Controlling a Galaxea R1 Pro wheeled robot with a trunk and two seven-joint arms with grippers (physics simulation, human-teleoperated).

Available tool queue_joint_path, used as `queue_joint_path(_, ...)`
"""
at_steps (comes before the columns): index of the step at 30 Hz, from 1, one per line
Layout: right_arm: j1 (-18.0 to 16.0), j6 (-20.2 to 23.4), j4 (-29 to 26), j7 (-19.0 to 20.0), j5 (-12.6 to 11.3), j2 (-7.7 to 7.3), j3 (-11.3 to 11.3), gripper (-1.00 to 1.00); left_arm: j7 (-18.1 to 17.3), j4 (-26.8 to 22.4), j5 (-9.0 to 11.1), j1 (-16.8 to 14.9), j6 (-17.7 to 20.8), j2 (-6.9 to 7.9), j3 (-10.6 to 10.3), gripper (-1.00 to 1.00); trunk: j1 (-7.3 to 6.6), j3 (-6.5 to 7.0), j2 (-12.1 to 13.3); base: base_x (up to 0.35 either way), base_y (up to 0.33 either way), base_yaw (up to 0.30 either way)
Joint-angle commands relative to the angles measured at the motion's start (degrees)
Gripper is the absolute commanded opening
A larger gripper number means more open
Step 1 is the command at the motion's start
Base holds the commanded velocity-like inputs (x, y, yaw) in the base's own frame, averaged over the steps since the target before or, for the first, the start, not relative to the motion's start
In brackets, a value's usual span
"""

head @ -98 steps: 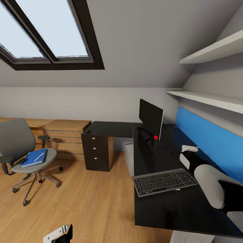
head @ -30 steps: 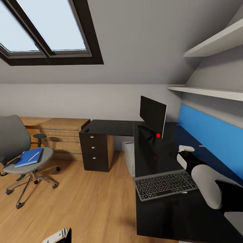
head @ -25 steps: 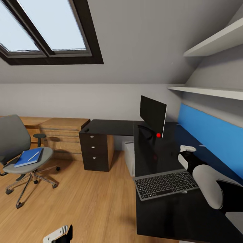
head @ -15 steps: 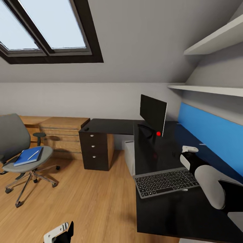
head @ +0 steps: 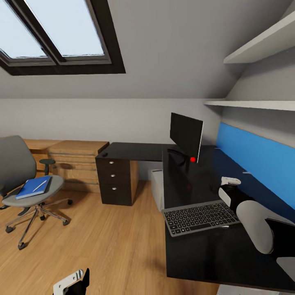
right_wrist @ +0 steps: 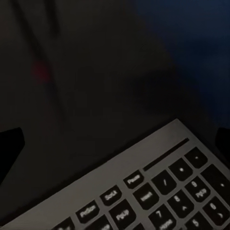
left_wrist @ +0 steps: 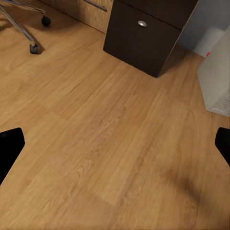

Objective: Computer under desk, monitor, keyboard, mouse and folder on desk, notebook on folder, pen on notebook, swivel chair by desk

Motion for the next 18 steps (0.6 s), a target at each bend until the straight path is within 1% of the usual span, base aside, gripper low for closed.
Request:
queue_joint_path(1, -0.03, 0.33, -0.1, -0.05, 0.46, 0.03, -0.39, 1.0, 0.23, -0.05, 0.6, -0.05, -0.44, 0.07, -0.2, 1.0, 0.23, -0.23, -0.44, 0.0, 0.0, 0.0)
queue_joint_path(11, -0.02, 0.36, -0.09, -0.39, 0.58, 0.15, -0.39, 1.0, 0.3, -0.05, 0.6, -0.03, -0.44, 0.08, -0.2, 1.0, 2.42, -2.03, -4.45, 0.0, 0.0, 0.0)
queue_joint_path(18, -0.03, 0.39, -0.09, -0.62, 1.39, 0.21, -0.39, 1.0, 0.32, -0.05, 0.6, -0.03, -0.44, 0.06, -0.2, 1.0, 3.96, -3.28, -7.26, 0.0, 0.0, 0.0)
